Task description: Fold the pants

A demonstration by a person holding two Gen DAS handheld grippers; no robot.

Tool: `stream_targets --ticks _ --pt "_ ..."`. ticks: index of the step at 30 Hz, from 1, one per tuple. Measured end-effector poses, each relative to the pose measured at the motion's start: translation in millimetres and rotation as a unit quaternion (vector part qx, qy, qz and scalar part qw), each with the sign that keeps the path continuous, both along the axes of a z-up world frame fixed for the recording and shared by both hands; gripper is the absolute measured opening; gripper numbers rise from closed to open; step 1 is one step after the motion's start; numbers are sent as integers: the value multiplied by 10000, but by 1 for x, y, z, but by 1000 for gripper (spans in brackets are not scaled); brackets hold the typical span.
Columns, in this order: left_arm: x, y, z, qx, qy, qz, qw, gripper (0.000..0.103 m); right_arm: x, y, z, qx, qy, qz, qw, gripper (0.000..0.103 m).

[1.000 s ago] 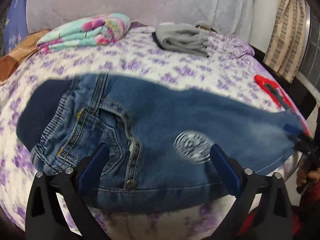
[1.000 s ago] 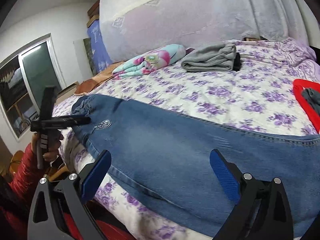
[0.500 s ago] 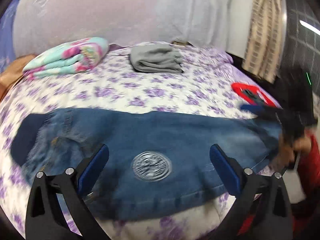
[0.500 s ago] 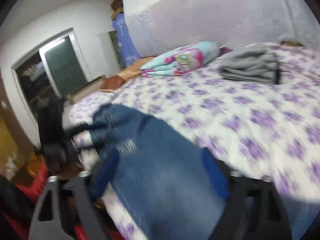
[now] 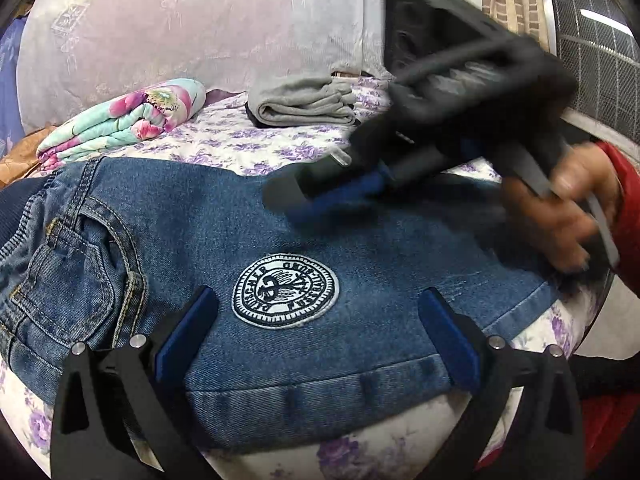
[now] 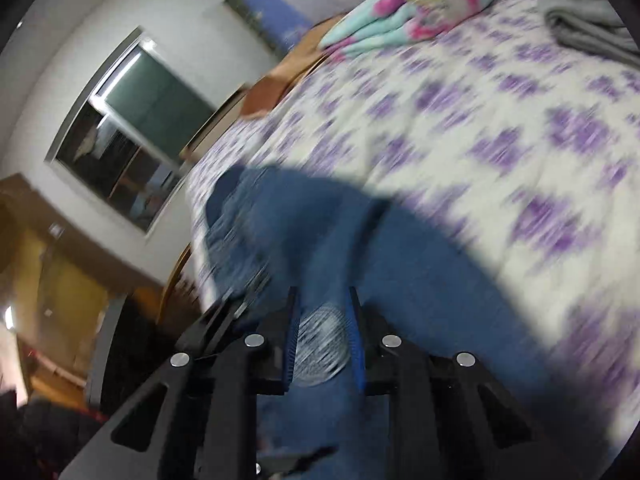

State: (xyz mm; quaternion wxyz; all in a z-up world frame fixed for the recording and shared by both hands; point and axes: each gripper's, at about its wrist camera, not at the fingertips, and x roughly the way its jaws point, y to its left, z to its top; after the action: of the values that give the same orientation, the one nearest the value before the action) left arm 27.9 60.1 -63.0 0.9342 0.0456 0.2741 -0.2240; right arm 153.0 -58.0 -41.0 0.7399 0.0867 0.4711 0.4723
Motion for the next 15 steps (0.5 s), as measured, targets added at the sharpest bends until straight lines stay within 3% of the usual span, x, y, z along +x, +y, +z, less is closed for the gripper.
stream_targets --ticks 3,5,8,10,12,13,15 --pt "-3 3 -2 -115 -66 -41 9999 98 -27 7 0 -159 -111 357 9992 36" --pt "-4 4 -2 -185 -117 -60 9997 98 -29 -1 15 -63 -381 137 9992 38" --pt "-7 3 -2 -193 -116 -46 9997 98 1 -16 43 57 -778 -423 9961 62" --pt "-8 2 -2 -176 -104 -23 9998 98 36 -15 36 17 -390 -604 9974 63" --pt "-7 2 -2 -167 -98 -6 9998 98 61 -14 12 -37 350 -746 9966 61" --pt "-6 2 -3 -164 -101 1 9998 98 63 -13 7 -22 478 -722 9962 60" --pt "-8 2 -3 -170 -113 -12 9998 98 46 -10 7 19 289 -550 9981 60"
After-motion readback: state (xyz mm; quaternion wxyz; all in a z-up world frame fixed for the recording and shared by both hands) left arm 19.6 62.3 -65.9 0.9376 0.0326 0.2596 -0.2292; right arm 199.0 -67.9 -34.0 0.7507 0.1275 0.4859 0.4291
